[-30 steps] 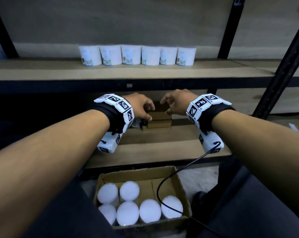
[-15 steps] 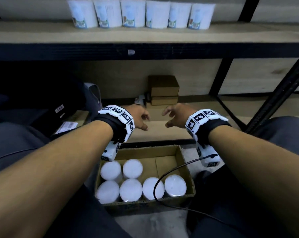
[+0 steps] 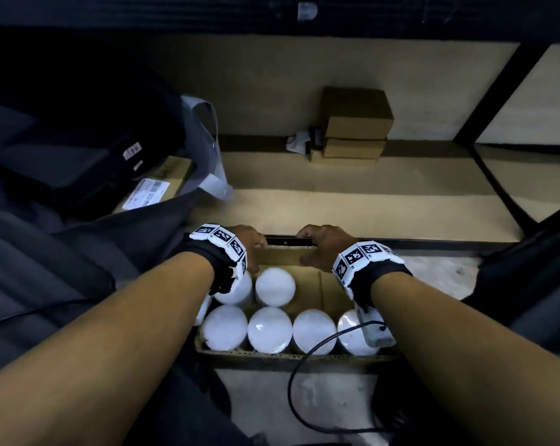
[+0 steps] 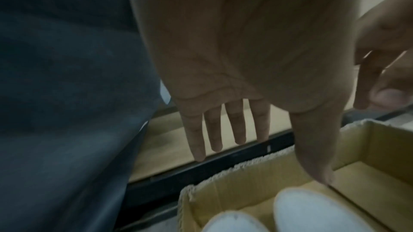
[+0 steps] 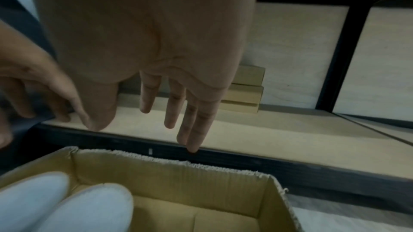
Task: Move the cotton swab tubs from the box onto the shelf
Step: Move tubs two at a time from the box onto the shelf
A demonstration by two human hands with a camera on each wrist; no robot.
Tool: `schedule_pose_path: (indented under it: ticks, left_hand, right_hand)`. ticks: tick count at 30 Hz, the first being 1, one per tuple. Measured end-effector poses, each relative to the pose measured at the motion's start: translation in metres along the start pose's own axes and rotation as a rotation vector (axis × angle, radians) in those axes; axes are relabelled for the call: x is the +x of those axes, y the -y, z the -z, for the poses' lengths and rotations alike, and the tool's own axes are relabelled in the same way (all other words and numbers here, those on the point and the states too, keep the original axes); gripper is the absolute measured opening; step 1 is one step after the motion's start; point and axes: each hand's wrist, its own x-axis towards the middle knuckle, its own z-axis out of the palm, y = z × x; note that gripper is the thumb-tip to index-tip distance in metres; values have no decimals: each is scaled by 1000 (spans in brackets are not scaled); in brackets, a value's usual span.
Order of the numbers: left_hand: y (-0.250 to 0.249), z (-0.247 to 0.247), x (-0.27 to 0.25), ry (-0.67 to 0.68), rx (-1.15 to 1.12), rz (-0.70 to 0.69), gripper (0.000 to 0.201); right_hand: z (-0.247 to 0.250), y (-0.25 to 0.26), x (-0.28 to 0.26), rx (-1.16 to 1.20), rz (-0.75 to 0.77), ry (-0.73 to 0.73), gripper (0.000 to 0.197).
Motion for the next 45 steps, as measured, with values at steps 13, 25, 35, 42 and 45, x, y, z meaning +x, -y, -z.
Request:
schedule_pose_path:
  ticks: [13, 25, 35, 42, 45]
  left_hand:
    - [40, -51, 6, 19, -62, 63, 88]
    - [43, -84, 11, -31, -122, 124, 75]
    - [42, -97, 21, -47, -84, 142, 74]
    - [41, -99, 23, -50, -69, 142, 76]
    - [37, -95, 23, -49, -46, 132, 71]
  right_hand:
    - [-77, 9, 51, -3, -43, 85, 88]
    - [-115, 26, 57, 9, -55, 191, 102]
    - [-130, 30, 61, -71, -64, 134, 104]
    - [-134, 33, 63, -92, -90, 124, 98]
    - [-132, 31, 64, -63, -100, 128, 99]
